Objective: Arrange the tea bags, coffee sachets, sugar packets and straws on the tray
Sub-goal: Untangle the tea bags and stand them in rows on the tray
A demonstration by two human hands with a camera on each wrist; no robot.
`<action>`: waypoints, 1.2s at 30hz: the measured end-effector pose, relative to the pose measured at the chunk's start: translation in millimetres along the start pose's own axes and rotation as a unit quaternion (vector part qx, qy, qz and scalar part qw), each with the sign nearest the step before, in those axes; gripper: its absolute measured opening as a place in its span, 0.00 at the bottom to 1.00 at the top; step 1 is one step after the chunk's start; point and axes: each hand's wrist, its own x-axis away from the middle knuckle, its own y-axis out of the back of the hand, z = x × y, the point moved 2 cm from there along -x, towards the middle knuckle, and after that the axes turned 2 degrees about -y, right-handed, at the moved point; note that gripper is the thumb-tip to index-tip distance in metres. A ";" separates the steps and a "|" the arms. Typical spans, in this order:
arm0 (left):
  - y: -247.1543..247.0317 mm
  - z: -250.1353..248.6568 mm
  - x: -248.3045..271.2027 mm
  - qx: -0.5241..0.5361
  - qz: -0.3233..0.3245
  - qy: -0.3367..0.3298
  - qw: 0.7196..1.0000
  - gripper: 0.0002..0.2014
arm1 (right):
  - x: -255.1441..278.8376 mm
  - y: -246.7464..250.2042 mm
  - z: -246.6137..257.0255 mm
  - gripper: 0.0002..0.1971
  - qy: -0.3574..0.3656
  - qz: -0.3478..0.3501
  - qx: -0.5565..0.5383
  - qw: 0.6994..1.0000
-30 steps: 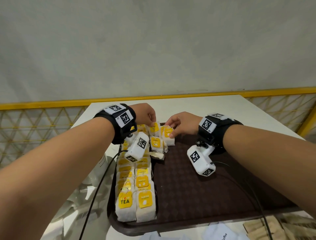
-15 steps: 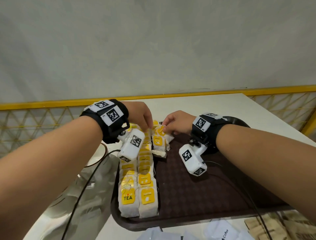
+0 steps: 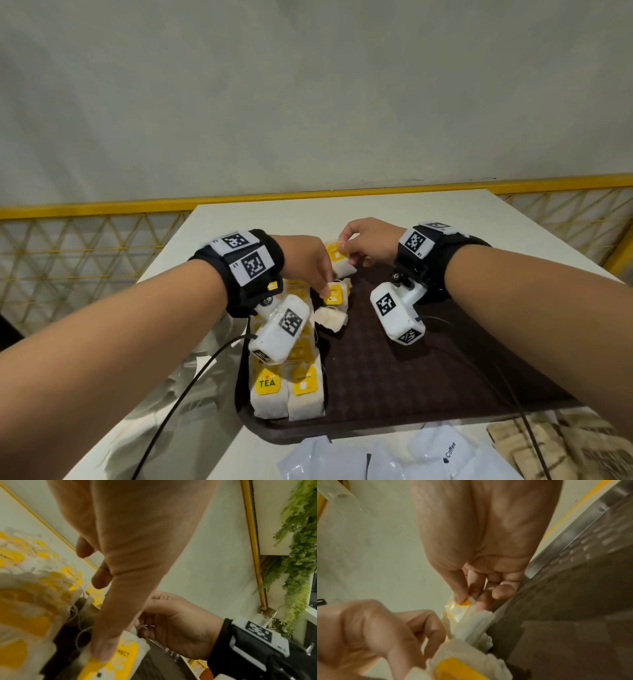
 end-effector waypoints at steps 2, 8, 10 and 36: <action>-0.5 -2.7 2.4 -0.002 0.014 -0.002 1.000 0.10 | 1.3 -5.8 0.1 0.05 0.001 0.018 -0.011 1.000; 31.1 15.4 13.4 0.030 -0.062 0.086 0.994 0.13 | 2.6 -26.3 0.1 0.08 0.012 0.028 -0.048 0.998; 37.3 25.4 9.6 0.014 -0.102 0.124 0.987 0.15 | 2.5 -30.0 -2.2 0.08 0.011 0.012 -0.054 0.998; 23.7 39.0 -31.5 0.019 -0.156 0.160 0.975 0.12 | 10.5 -23.9 -14.7 0.04 -0.056 -0.042 -0.100 0.993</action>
